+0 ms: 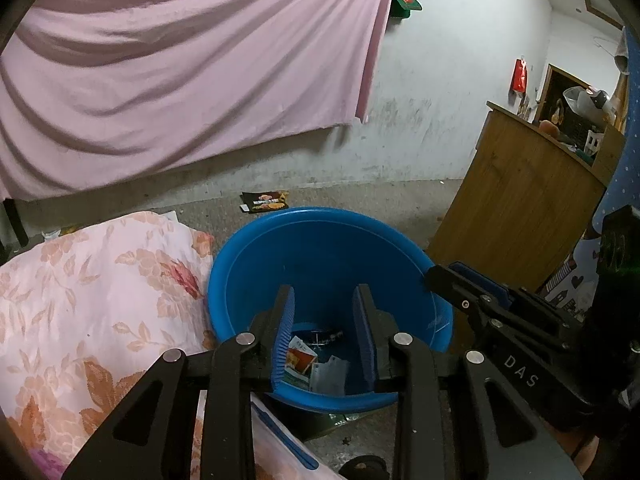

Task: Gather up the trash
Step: 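Open the right tool to drop the binder clip into the basin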

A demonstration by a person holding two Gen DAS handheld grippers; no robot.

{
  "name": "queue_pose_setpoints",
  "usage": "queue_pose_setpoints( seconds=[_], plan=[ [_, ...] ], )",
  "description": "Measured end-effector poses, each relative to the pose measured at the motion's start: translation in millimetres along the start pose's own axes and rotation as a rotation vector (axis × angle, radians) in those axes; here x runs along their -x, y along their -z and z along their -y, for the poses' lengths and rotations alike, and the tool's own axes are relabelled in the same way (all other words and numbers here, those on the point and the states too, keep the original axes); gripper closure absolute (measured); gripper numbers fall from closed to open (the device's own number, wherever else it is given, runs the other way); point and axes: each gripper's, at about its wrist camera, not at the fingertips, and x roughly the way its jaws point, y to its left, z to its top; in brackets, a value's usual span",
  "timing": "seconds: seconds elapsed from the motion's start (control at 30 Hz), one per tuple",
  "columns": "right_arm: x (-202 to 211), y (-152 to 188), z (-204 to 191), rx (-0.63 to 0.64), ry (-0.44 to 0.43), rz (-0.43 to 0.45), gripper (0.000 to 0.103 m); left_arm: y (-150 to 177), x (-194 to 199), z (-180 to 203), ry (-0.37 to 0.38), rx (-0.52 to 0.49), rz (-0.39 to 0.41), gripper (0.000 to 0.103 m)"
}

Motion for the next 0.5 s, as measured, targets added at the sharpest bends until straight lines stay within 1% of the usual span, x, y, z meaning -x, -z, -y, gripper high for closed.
queue_pose_setpoints(
  seconds=[0.1, 0.23, 0.5],
  plan=[
    [0, 1, -1, 0.002, 0.002, -0.002, 0.077, -1, 1, -3, 0.0, 0.011, 0.002, 0.072],
    [0, 0, 0, 0.002, 0.002, 0.003, 0.074, 0, 4, -7, -0.005, 0.024, 0.01, 0.072],
    [7, 0, -5, 0.008, 0.004, 0.056, 0.073, -2, 20, -12, -0.035, 0.038, 0.045, 0.072]
  ],
)
